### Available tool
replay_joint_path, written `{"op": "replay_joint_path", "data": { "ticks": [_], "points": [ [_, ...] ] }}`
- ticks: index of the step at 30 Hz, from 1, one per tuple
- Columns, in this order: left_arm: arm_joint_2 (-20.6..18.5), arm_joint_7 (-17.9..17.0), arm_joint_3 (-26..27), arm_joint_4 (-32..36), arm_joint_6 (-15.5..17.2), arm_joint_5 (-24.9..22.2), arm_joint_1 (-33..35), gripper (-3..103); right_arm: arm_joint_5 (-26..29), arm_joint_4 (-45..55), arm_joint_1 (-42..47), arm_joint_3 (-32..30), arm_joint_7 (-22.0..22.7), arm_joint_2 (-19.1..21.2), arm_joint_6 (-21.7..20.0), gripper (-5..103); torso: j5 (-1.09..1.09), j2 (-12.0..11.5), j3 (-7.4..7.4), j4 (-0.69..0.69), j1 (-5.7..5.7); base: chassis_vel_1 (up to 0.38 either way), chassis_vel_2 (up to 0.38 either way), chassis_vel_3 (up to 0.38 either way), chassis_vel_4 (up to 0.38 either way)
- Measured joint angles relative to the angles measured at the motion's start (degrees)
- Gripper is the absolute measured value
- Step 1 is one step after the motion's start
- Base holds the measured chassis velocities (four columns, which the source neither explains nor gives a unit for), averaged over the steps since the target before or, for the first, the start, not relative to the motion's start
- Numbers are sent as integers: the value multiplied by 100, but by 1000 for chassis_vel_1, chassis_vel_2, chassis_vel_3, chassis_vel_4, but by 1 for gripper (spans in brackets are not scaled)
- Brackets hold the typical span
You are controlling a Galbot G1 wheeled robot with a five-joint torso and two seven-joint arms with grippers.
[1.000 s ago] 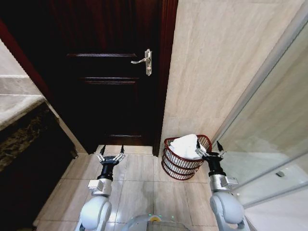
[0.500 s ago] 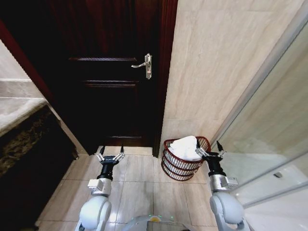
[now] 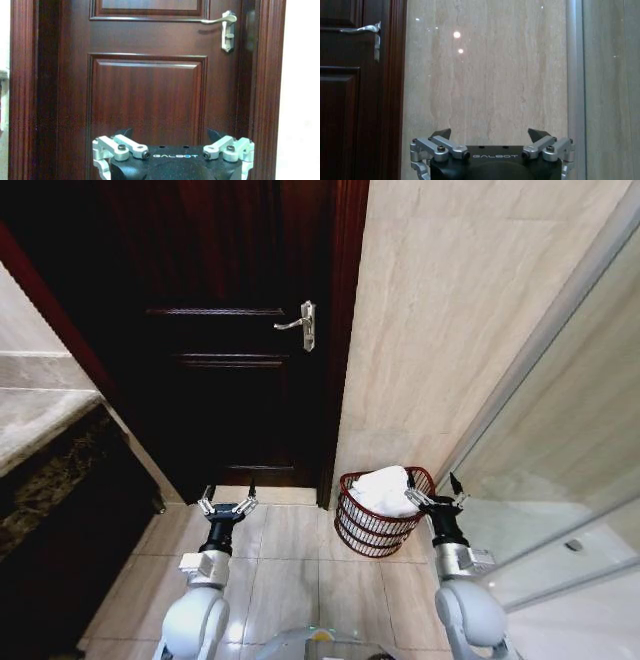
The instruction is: Discard the used towel into the hamper.
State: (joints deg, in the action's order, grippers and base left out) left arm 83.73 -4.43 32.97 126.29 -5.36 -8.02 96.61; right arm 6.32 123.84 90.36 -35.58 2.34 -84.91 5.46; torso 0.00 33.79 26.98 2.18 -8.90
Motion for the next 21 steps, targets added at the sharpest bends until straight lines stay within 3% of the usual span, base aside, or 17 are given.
{"op": "replay_joint_path", "data": {
  "ticks": [21],
  "points": [
    [30, -5, 20, 6, 3, -25, -8, 100, -5, -3, -26, 42, 19, 17, -14, 100, 0, 485, 284, 0, -203, 0, 0, 0, 0]
  ]
}}
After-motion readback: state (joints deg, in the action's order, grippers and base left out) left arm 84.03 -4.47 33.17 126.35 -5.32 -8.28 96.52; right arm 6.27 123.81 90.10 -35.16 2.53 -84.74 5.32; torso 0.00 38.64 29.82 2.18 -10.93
